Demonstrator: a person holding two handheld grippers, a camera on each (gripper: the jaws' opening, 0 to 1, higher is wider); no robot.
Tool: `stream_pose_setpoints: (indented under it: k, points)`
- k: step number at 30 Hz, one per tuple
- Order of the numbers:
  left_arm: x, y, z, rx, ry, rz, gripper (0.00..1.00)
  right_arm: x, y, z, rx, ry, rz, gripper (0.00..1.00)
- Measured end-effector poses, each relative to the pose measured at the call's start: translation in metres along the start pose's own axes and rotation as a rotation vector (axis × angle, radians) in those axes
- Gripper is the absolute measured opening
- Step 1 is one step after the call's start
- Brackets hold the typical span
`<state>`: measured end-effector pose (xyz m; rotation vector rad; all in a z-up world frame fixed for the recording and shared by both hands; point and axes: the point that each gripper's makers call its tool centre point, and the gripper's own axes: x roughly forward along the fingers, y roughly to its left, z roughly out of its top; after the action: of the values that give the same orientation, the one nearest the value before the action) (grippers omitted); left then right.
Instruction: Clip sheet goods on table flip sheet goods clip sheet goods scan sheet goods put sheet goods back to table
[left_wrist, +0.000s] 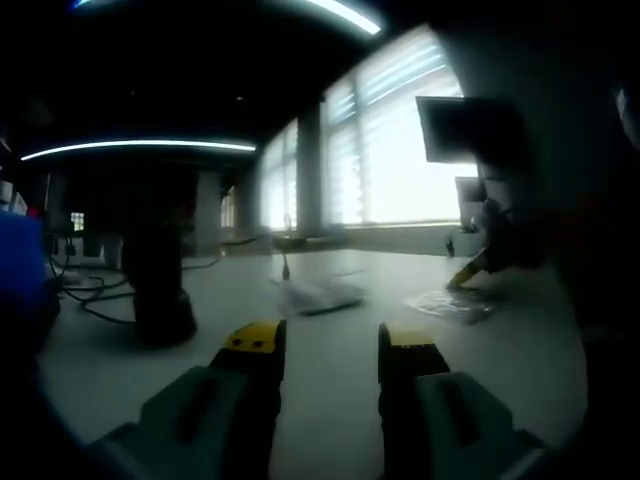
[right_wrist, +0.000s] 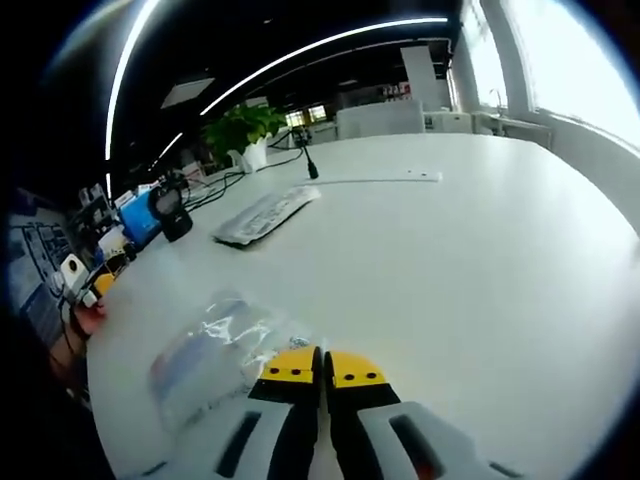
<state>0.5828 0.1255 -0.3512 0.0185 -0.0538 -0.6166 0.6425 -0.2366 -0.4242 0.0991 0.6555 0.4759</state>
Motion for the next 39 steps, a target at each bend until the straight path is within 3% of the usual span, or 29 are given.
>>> stream_pose_setpoints:
  k: [14, 15, 17, 21, 23, 28, 34, 37, 39]
  points:
    - [0.001, -0.002, 0.0, 0.002, -0.001, -0.007, 0.3, 0.002, 0.002, 0.002, -0.092, -0.027, 0.016, 0.0]
    - [0.001, -0.002, 0.0, 0.001, -0.002, -0.007, 0.3, 0.002, 0.002, 0.003, -0.154, -0.026, 0.023, 0.0]
    - [0.001, -0.001, 0.001, 0.0, -0.002, -0.007, 0.3, 0.003, 0.004, 0.003, -0.188, -0.03, 0.02, 0.0]
    - [0.001, -0.001, 0.0, 0.0, -0.001, -0.006, 0.3, -0.002, 0.012, 0.016, -0.103, -0.085, 0.033, 0.0]
    - [0.001, -0.001, 0.001, -0.002, -0.002, -0.005, 0.3, -0.006, 0.02, 0.024, 0.011, -0.111, 0.07, 0.0]
    - [0.0, -0.001, 0.001, -0.002, -0.004, -0.006, 0.3, -0.019, 0.028, 0.051, 0.159, -0.205, 0.111, 0.0]
    - [0.0, -0.001, 0.002, -0.004, -0.007, -0.008, 0.3, -0.028, 0.049, 0.065, 0.111, -0.25, 0.124, 0.0]
    - [0.0, -0.001, 0.002, -0.005, -0.009, -0.007, 0.3, -0.036, 0.062, 0.081, 0.092, -0.34, 0.161, 0.0]
    - [0.0, -0.001, 0.002, -0.007, -0.01, -0.007, 0.3, -0.04, 0.066, 0.087, 0.1, -0.357, 0.174, 0.0]
